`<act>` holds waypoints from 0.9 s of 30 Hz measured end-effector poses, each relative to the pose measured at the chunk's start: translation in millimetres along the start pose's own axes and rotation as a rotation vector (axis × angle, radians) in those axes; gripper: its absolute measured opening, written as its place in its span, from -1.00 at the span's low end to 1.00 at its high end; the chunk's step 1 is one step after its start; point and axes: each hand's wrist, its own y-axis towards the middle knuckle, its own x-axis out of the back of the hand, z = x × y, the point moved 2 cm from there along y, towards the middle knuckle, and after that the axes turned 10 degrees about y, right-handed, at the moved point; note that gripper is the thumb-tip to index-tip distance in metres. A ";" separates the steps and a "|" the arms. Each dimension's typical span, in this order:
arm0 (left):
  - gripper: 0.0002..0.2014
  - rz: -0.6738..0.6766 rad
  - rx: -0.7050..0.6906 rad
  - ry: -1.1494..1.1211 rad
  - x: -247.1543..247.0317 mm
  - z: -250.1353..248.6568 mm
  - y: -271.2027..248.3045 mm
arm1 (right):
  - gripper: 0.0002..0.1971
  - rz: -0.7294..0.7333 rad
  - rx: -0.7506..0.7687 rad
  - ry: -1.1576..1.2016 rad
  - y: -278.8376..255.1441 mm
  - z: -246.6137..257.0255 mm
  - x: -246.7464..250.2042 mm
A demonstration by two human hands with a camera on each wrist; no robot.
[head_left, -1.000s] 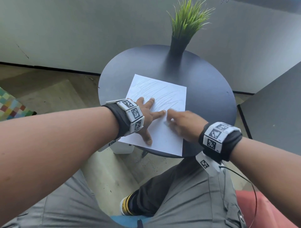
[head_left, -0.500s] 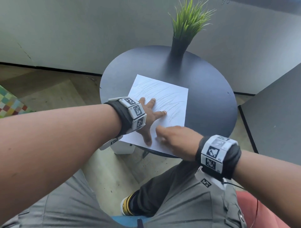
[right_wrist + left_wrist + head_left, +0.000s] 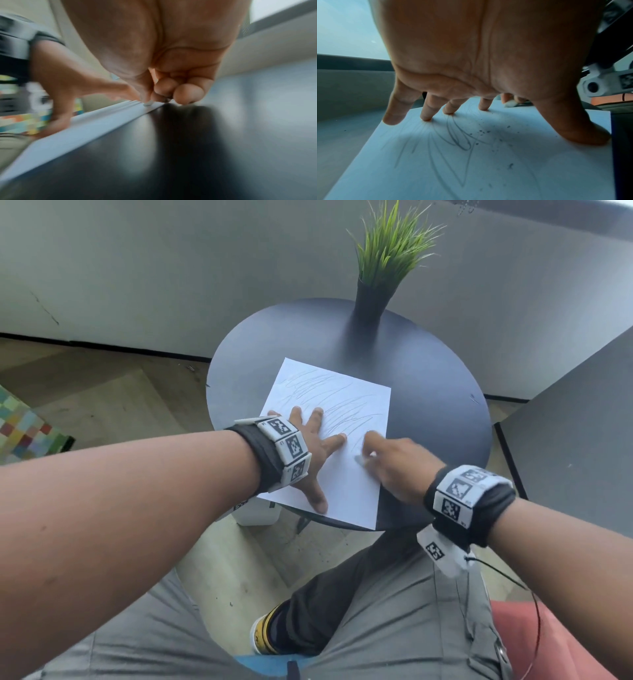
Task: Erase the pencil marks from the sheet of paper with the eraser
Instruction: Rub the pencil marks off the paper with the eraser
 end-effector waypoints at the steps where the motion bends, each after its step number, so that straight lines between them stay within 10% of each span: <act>1: 0.33 0.007 0.000 -0.003 0.5 -0.3 -0.7 | -0.76 -0.037 -0.015 0.013 -0.8 -2.6 2.1; 5: 0.36 0.020 0.002 -0.012 -2.6 -0.7 1.1 | -0.87 0.194 0.264 -0.020 -25.2 22.1 -28.4; 10: 0.37 0.026 -0.008 -0.026 -1.6 -2.1 2.5 | -0.78 -0.033 0.066 -0.034 2.9 -2.9 -1.2; 14: 0.38 0.046 -0.002 -0.012 -0.6 -2.4 1.8 | -0.88 0.205 0.279 -0.069 -18.8 25.8 -30.0; 19: 0.36 0.038 -0.005 -0.026 -1.3 -2.2 2.8 | -0.76 -0.055 0.000 0.008 6.6 -4.3 4.7; 24: 0.36 0.051 -0.012 -0.017 -1.0 -2.6 2.9 | -0.89 0.217 0.212 -0.036 -18.7 22.4 -24.1; 27: 0.36 0.041 -0.014 -0.023 -1.6 -2.3 3.2 | -0.81 -0.019 -0.020 0.010 4.5 -2.8 1.0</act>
